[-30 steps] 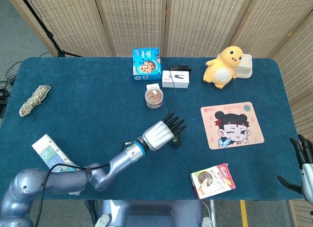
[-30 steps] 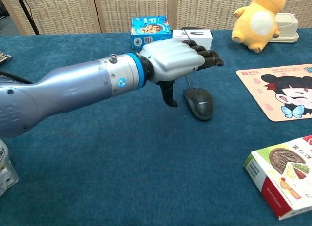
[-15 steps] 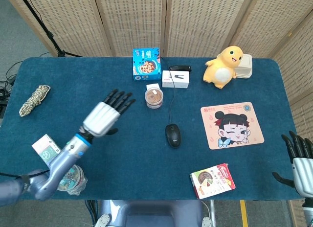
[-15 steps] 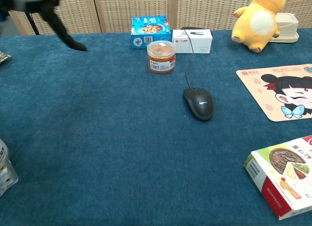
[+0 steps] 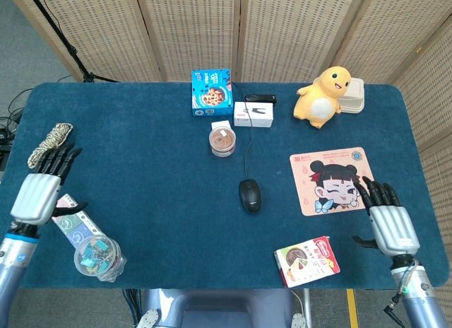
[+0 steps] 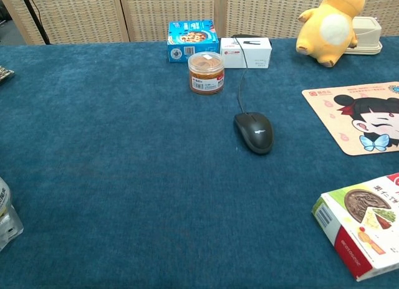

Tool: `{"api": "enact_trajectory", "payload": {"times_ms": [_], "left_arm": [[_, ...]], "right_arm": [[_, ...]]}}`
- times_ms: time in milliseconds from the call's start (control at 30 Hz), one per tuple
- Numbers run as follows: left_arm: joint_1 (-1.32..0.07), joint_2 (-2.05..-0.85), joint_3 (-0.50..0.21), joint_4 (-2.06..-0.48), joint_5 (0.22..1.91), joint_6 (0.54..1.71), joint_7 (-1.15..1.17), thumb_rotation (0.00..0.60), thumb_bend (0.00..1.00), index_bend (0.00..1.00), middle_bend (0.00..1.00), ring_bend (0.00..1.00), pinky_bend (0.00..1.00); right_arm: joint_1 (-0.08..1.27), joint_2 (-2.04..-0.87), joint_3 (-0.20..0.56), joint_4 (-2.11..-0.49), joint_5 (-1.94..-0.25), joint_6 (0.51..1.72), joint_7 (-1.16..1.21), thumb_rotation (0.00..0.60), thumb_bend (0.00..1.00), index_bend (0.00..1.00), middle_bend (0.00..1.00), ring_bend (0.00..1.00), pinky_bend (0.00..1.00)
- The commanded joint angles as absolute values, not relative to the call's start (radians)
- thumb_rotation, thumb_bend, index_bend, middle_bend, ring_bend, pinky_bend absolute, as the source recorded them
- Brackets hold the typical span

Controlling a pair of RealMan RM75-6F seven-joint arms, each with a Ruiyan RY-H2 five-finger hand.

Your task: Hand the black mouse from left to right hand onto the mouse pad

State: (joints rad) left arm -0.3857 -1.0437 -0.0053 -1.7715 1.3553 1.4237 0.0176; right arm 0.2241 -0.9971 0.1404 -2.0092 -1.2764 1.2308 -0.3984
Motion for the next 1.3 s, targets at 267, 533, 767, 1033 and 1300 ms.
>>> {"api": "enact_trajectory", "payload": {"times_ms": [267,533,767,1033,1300], "left_arm": [[-0.235,-1.006,0.05,-1.727,1.417,1.519,-0.15,0.6,0.03,0.0,0.0,0.0,0.0],[-0.228,-0.999,0.025,-1.714,1.425,1.484,-0.168,0.6,0.03,0.0,0.0,0.0,0.0],[-0.216,-0.997,0.004,-1.707,1.419,1.471,-0.19,0.6,0.03,0.0,0.0,0.0,0.0],[-0.21,-0.996,-0.018,-1.703,1.414,1.452,-0.202,0.6,0.03,0.0,0.0,0.0,0.0],[-0.208,-0.996,-0.034,-1.704,1.405,1.429,-0.197,0.6,0.03,0.0,0.0,0.0,0.0]], "right_arm": [[0.44,-1.21,0.174,-2.018,-1.087,1.071,-0.623,0.6,0.0,0.0,0.0,0.0,0.0],[0.584,-1.485,0.217,-1.862,-1.025,1.08,-0.707,0.6,0.0,0.0,0.0,0.0,0.0],[0.658,-1.67,0.235,-1.688,-1.026,1.106,-0.708,0.6,0.0,0.0,0.0,0.0,0.0],[0.714,-1.82,0.27,-1.499,-1.044,1.129,-0.655,0.6,0.0,0.0,0.0,0.0,0.0],[0.736,-1.896,0.301,-1.357,-1.006,1.107,-0.583,0.6,0.0,0.0,0.0,0.0,0.0]]}}
